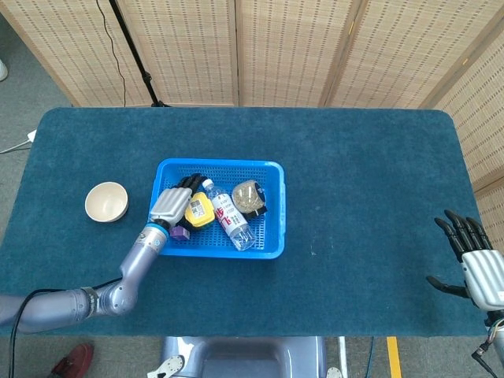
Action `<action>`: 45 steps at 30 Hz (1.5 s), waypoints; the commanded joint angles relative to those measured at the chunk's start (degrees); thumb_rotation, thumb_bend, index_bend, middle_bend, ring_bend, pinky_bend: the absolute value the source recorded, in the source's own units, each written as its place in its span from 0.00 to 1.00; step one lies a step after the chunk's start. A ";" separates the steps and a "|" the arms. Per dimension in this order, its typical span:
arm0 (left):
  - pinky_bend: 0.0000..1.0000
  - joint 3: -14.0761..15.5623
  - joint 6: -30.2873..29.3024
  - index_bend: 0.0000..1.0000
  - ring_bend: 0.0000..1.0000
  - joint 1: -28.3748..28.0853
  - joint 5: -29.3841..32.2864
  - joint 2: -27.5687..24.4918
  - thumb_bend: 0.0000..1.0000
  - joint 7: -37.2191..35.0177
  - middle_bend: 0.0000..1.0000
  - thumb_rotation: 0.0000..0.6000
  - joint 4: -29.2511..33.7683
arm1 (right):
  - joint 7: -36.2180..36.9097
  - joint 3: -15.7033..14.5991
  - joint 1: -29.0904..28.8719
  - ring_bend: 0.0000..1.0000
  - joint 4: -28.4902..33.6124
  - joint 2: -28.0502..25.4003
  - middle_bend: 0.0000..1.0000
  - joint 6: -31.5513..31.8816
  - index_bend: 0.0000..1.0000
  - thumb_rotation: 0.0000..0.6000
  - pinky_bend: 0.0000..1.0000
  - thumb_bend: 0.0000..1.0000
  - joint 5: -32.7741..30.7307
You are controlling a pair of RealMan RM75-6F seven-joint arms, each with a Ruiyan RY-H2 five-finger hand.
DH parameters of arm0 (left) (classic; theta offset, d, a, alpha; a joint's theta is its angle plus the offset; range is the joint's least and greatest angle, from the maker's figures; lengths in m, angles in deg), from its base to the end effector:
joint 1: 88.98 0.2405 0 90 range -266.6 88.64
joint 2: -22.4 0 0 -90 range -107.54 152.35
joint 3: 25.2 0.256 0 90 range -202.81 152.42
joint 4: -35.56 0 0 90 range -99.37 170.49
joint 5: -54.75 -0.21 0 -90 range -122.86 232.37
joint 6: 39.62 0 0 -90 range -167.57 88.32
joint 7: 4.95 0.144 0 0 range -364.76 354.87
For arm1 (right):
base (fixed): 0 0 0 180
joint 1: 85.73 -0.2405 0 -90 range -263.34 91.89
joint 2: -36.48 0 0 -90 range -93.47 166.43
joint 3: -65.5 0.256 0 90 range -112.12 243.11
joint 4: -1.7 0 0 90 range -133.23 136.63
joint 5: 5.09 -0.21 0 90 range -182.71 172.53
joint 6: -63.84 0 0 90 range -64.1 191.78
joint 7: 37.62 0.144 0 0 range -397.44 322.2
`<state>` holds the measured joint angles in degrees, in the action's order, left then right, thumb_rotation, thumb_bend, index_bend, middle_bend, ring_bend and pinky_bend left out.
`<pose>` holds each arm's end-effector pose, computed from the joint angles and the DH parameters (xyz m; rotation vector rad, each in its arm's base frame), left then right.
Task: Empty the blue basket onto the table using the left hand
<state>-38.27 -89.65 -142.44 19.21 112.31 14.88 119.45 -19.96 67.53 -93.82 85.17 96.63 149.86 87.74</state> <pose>-0.1219 0.3800 -0.0281 -1.7102 -1.3212 -0.8567 -0.3195 -0.1981 0.1911 1.4871 -0.8963 1.0588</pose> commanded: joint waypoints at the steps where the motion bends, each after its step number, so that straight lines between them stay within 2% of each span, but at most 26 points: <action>1: 0.48 0.39 0.61 0.19 0.21 -0.35 -0.11 1.49 0.17 -0.16 0.09 1.00 -1.76 | 0.04 -0.03 -0.12 0.00 -0.09 0.04 0.00 -0.29 0.03 1.00 0.00 0.00 -0.08; 3: 0.57 0.37 -0.12 0.36 0.32 -0.34 -0.38 2.34 0.24 -0.14 0.23 1.00 -2.51 | 0.24 -0.12 -0.22 0.00 -0.10 0.06 0.00 -0.53 0.03 1.00 0.00 0.00 -0.04; 6: 0.64 0.60 -1.68 0.54 0.44 -0.31 -0.86 3.57 0.34 0.61 0.38 1.00 -3.51 | 0.63 -0.22 -0.32 0.00 -0.09 -0.05 0.00 -0.76 0.03 1.00 0.00 0.00 0.03; 9: 0.66 0.37 -3.10 0.60 0.48 -0.20 -1.07 4.29 0.38 1.02 0.42 1.00 -3.72 | 0.78 -0.22 -0.32 0.00 -0.11 -0.09 0.00 -0.73 0.03 1.00 0.00 0.00 -0.01; 13: 0.66 -0.64 -5.64 0.61 0.48 0.50 -3.85 3.90 0.39 -0.20 0.43 1.00 -2.57 | 0.85 -0.20 -0.29 0.00 -0.13 -0.13 0.00 -0.63 0.03 1.00 0.00 0.00 -0.02; 17: 0.66 -2.32 -8.62 0.61 0.48 2.19 -8.75 1.07 0.39 -3.69 0.43 1.00 1.60 | 0.96 -0.30 -0.29 0.00 -0.03 -0.15 0.00 -0.55 0.03 1.00 0.00 0.00 0.18; 22: 0.66 -3.73 -12.43 0.61 0.48 5.26 -15.03 -6.21 0.39 -6.97 0.43 1.00 8.98 | 1.08 -0.49 -0.15 0.00 0.28 -0.32 0.00 -0.13 0.03 1.00 0.00 0.00 0.63; 27: 0.66 -3.49 -12.80 0.61 0.47 8.92 -18.94 -13.92 0.38 -11.07 0.43 1.00 13.65 | 1.07 -0.59 0.04 0.00 0.62 -0.50 0.00 0.40 0.03 1.00 0.00 0.00 0.96; 31: 0.66 -1.22 -12.02 0.61 0.47 12.47 -21.85 -19.26 0.38 -14.52 0.43 1.00 14.60 | 0.93 -0.76 0.04 0.00 0.87 -0.56 0.00 0.51 0.03 1.00 0.00 0.00 1.36; 33: 0.66 0.35 -11.74 0.61 0.47 14.75 -23.52 -21.71 0.38 -17.12 0.43 1.00 13.71 | 0.78 -0.91 0.04 0.00 1.00 -0.59 0.00 0.61 0.03 1.00 0.00 0.00 1.67; 36: 0.66 1.04 -11.65 0.61 0.47 16.70 -24.50 -22.92 0.38 -20.71 0.43 1.00 10.76 | 0.55 -1.12 0.10 0.00 1.18 -0.59 0.00 0.79 0.03 1.00 0.00 0.00 2.09; 40: 0.66 1.21 -8.95 0.61 0.47 17.95 -24.52 -23.13 0.38 -26.47 0.43 1.00 5.08 | -0.10 -1.49 0.23 0.00 1.57 -0.55 0.00 1.24 0.03 1.00 0.00 0.00 2.96; 45: 0.66 1.53 -4.51 0.61 0.47 17.78 -23.27 -21.30 0.38 -29.68 0.43 1.00 -2.19 | -1.04 -1.76 0.26 0.00 1.89 -0.35 0.00 1.10 0.03 1.00 0.00 0.00 3.24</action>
<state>-37.14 -96.86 -124.87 -4.72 90.16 -12.80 120.43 -20.90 65.81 -93.56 87.03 96.24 151.02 90.99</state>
